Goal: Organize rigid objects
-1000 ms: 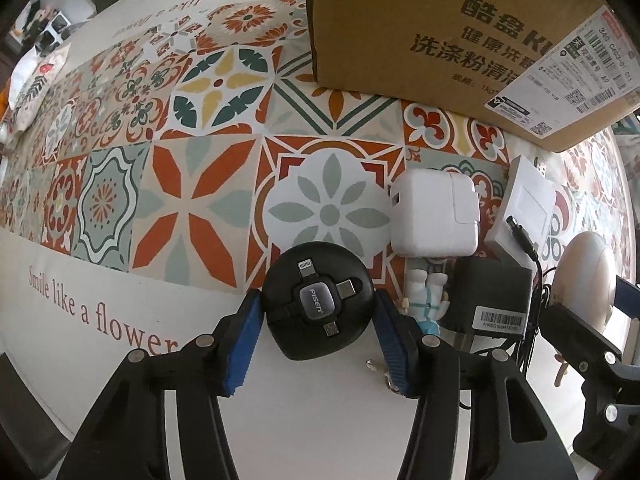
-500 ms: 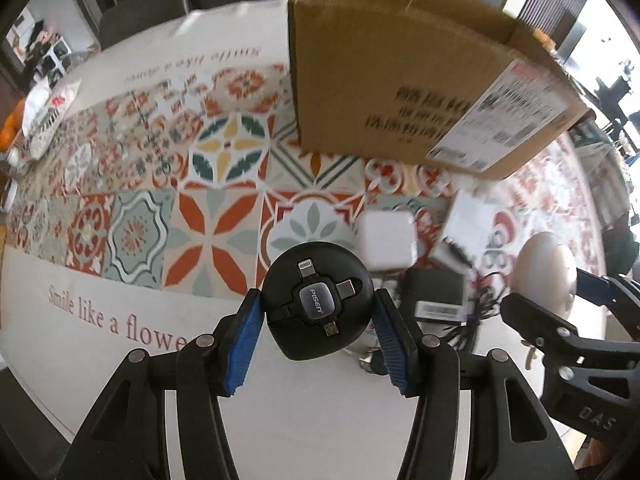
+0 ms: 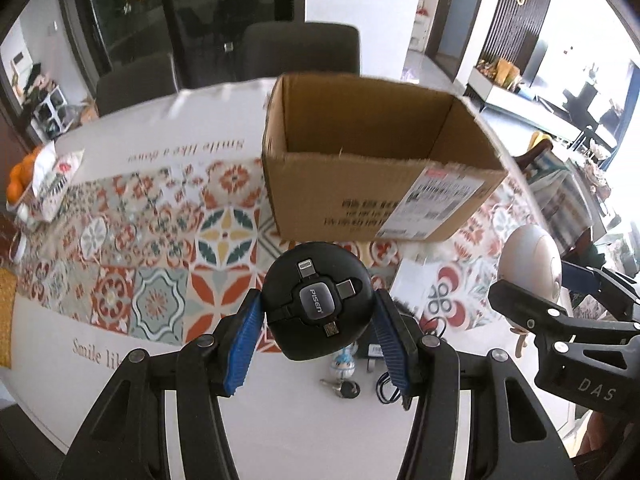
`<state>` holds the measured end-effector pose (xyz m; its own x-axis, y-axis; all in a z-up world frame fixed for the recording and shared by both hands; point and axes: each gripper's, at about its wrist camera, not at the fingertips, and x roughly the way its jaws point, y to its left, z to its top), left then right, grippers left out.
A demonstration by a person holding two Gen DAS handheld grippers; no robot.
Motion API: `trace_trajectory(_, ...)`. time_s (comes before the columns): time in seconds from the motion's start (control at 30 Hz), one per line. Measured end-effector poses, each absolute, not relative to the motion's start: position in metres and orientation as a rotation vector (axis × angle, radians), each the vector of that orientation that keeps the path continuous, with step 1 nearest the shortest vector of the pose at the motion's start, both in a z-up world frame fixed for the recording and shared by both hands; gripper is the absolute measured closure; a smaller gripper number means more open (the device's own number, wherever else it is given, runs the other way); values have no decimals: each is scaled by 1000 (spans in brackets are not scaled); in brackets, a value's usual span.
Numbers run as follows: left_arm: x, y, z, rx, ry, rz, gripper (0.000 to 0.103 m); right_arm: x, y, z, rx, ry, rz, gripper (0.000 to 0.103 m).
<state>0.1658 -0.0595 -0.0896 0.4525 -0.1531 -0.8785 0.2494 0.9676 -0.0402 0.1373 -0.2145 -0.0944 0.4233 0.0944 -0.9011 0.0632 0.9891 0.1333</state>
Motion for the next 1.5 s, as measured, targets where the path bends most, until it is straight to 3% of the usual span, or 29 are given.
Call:
trace_trajectory(0.8, 207, -81, -17, 135, 898, -304, 48, 173, -226, -24, 161, 938, 17, 28)
trace_trajectory(1.5, 291, -104, -34, 165, 990, -314, 48, 252, -247, -37, 160, 1003, -27, 28)
